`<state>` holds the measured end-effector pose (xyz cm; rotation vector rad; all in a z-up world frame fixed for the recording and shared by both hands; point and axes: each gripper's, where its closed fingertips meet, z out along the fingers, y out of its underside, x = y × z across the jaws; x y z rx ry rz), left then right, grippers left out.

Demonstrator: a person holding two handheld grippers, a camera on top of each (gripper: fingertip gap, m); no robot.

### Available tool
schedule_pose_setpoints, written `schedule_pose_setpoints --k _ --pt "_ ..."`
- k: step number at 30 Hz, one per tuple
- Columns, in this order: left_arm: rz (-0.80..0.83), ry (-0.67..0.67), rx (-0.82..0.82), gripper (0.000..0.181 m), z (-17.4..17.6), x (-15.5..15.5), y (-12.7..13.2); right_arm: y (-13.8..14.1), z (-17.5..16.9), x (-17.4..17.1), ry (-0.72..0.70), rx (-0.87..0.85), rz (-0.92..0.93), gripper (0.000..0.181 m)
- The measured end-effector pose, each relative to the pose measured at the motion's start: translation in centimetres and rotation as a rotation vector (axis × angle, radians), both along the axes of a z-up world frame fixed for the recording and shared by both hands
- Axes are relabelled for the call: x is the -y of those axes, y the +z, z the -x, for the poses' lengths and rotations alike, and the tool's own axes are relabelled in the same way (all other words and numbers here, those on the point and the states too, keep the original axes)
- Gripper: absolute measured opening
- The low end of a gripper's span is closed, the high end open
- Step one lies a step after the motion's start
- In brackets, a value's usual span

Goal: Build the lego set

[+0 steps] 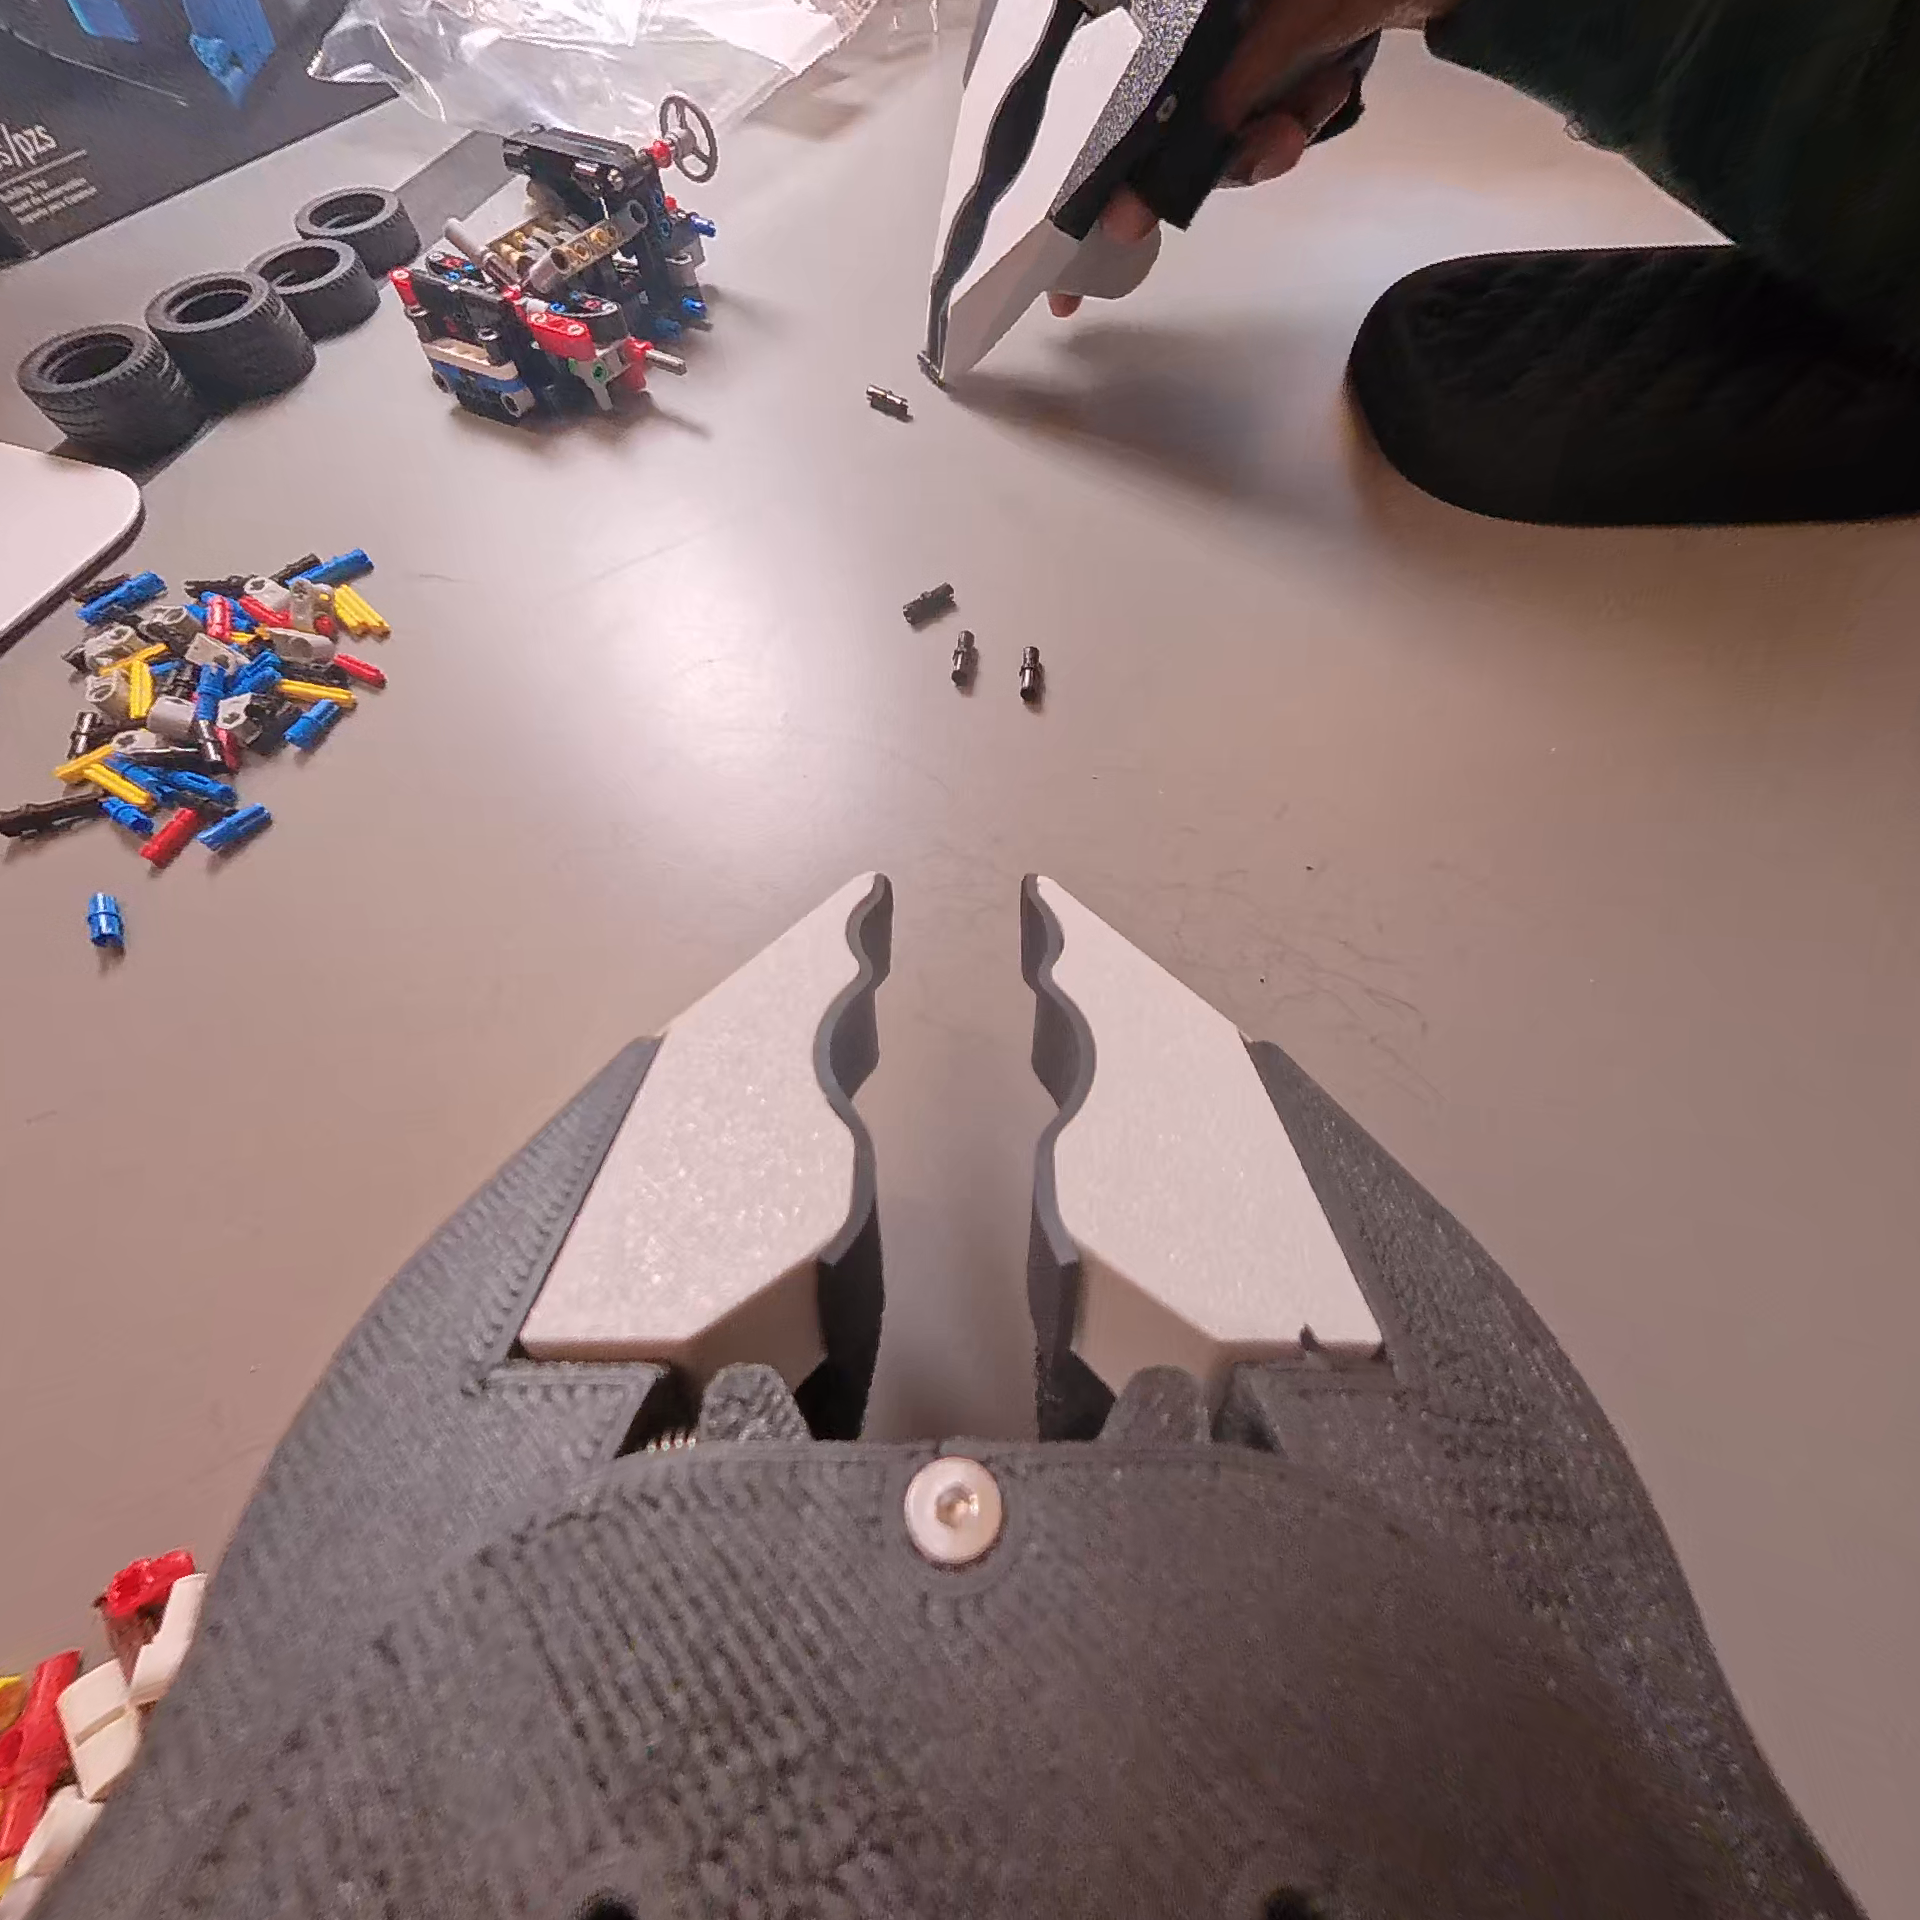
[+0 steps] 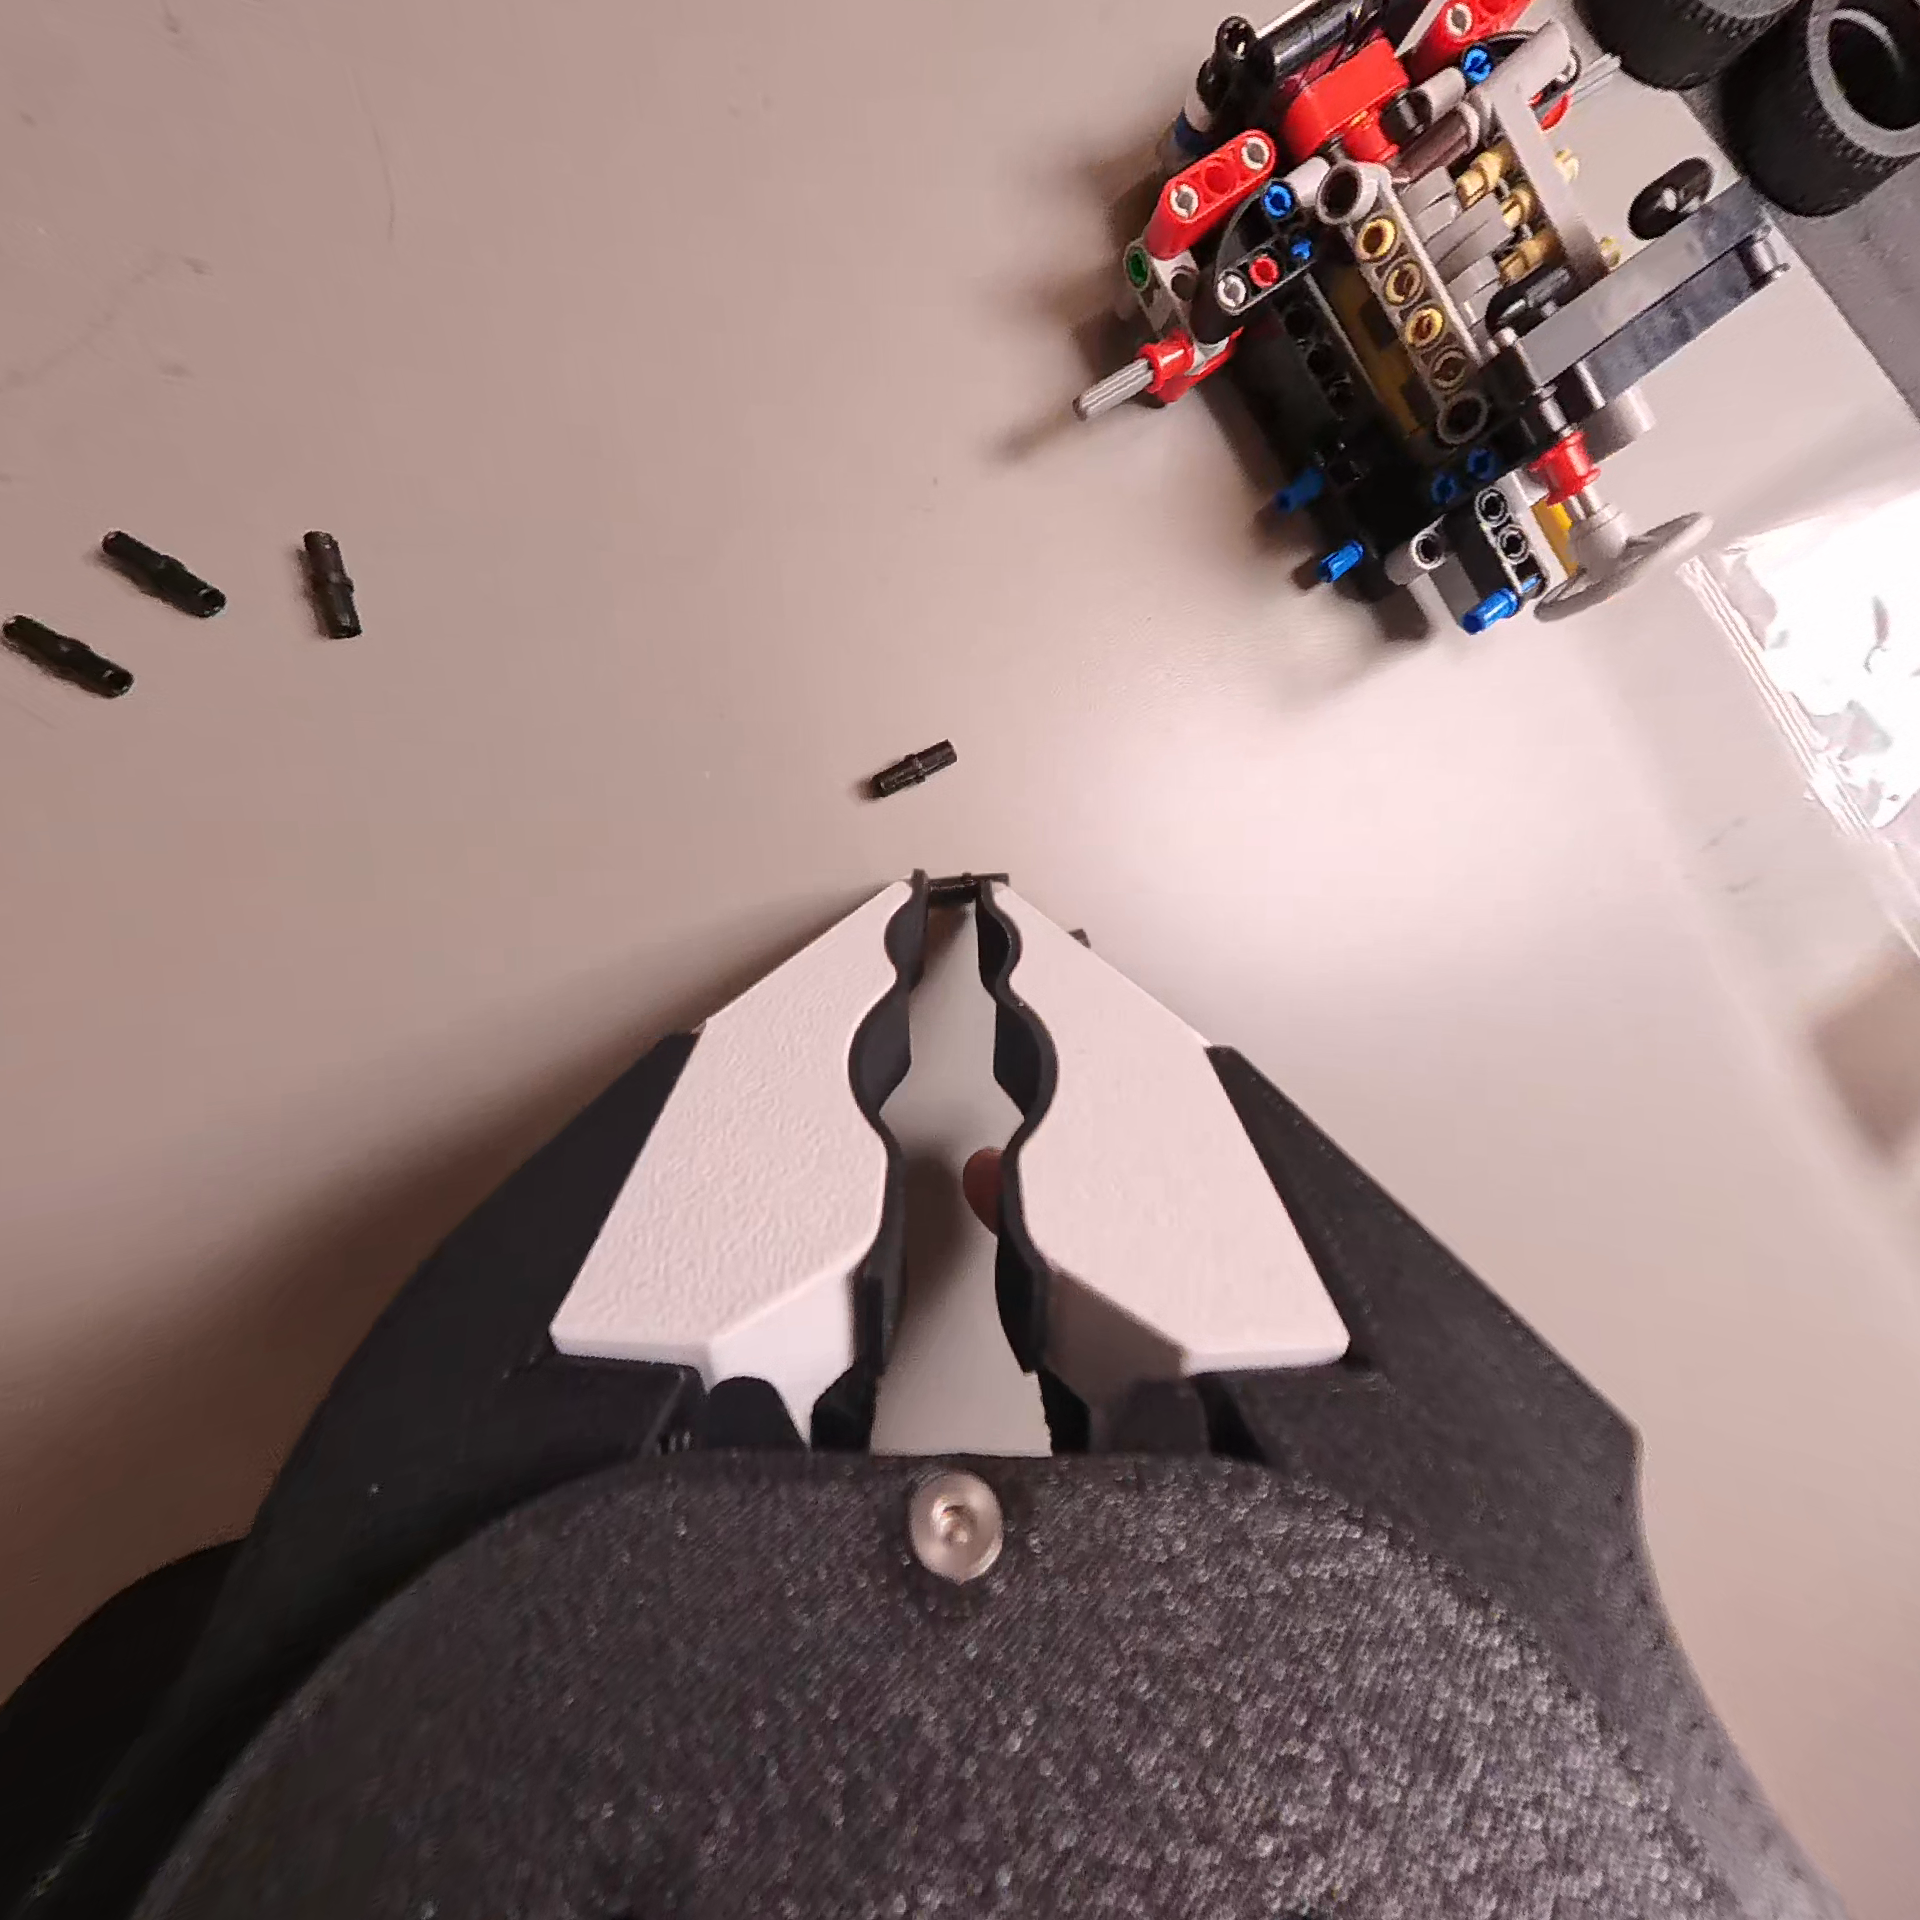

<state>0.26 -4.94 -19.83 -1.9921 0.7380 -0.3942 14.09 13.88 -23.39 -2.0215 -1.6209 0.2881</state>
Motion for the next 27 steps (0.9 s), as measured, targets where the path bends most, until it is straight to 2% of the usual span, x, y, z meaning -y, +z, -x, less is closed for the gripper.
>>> schedule_pose_setpoints --k 4,7,10,13,17,20,25,27 --pt "0.001 -0.002 -0.004 0.023 0.0 0.0 -0.1 0.0 0.2 -0.8 0.013 0.014 -0.017 0.008" --pt "0.003 -0.001 -0.005 0.023 0.0 0.0 -0.1 0.1 0.2 -1.1 0.015 0.015 -0.028 0.016" --pt "0.003 0.0 -0.004 0.023 0.0 0.0 -0.2 1.3 0.9 -0.4 0.033 -0.04 -0.037 0.017" --pt "0.008 -0.002 -0.003 0.023 0.0 0.0 -0.3 2.1 2.7 2.5 0.136 -0.085 -0.007 0.017" --pt "0.008 -0.003 -0.006 0.023 -0.1 0.0 -0.3 1.1 5.8 7.2 0.283 -0.075 0.046 0.016" --pt "0.006 -0.002 -0.008 0.023 0.0 0.0 -0.3 0.2 7.3 9.0 0.343 -0.048 0.066 0.015" --pt "0.002 -0.007 -0.009 0.023 -0.1 0.1 -0.2 -0.3 8.1 8.9 0.343 -0.021 0.064 0.004" --pt "0.002 -0.012 -0.011 0.023 -0.2 0.1 -0.2 0.0 7.8 7.6 0.28 -0.024 0.065 0.004"
